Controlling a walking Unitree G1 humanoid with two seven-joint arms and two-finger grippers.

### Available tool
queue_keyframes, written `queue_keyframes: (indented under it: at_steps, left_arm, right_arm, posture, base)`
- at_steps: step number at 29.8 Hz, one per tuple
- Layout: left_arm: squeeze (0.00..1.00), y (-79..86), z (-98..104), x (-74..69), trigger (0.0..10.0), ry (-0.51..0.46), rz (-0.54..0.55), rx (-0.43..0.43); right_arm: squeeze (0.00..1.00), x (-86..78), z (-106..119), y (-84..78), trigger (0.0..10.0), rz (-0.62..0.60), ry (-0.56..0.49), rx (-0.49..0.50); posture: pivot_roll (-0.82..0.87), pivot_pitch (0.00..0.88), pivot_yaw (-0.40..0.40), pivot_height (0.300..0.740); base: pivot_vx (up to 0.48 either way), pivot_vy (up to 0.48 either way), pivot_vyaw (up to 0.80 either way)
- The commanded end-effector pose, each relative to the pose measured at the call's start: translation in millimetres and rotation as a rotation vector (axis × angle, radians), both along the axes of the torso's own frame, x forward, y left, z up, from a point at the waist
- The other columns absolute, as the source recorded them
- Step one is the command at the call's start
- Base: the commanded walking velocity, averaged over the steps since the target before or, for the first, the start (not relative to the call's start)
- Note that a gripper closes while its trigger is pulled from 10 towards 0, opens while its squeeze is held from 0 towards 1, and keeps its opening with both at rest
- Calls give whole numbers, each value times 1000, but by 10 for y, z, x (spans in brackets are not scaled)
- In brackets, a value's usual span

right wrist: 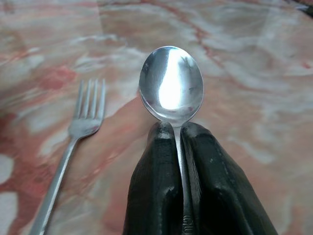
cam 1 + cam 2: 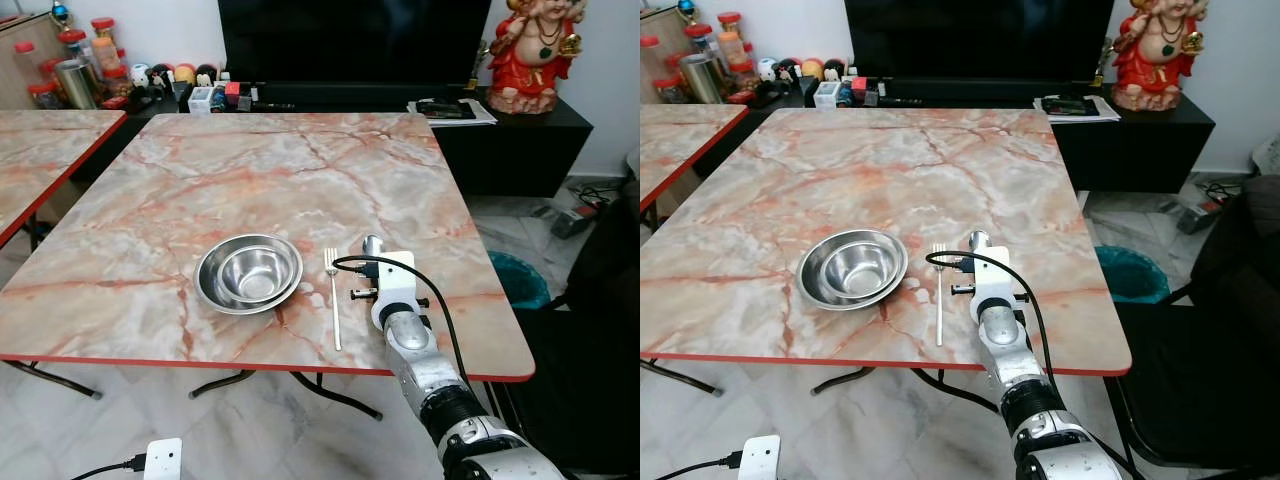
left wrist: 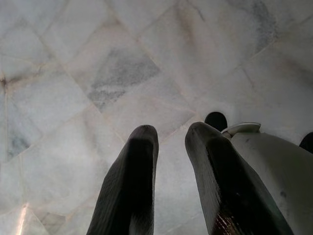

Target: Setting the table

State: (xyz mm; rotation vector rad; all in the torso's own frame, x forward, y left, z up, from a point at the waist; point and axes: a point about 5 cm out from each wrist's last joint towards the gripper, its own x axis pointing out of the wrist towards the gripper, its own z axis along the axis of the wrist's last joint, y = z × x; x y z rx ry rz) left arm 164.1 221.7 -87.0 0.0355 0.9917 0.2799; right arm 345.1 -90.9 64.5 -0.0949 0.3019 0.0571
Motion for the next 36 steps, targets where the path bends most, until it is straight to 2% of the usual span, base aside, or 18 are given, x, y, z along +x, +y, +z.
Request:
queue_keyframes:
  at_steps: [1, 5, 13, 36]
  left_arm:
    - [0, 50, -2, -26, 10000, 12, 7, -2]
    - [0, 49, -9, -42, 10000, 15, 11, -4]
    - [0, 25, -16, -47, 10000, 18, 5, -9]
    - [0, 5, -23, -51, 10000, 19, 8, -17]
  right_arm:
    - [0, 6, -12, 22, 10000, -7, 24, -2]
    - [0, -29, -80, -7, 10000, -19, 48, -6]
    - [0, 11, -45, -123, 10000, -65, 30, -21]
    - [0, -79, -202, -157, 10000, -65, 91, -45]
  posture:
    - [47, 0, 24, 719]
    - [48, 0, 22, 719]
    - [36, 0, 22, 719]
    - [42, 0, 14, 719]
  base:
    - [0, 0, 0]
    - [0, 0, 0]
    - [0, 0, 0]
    - [0, 0, 0]
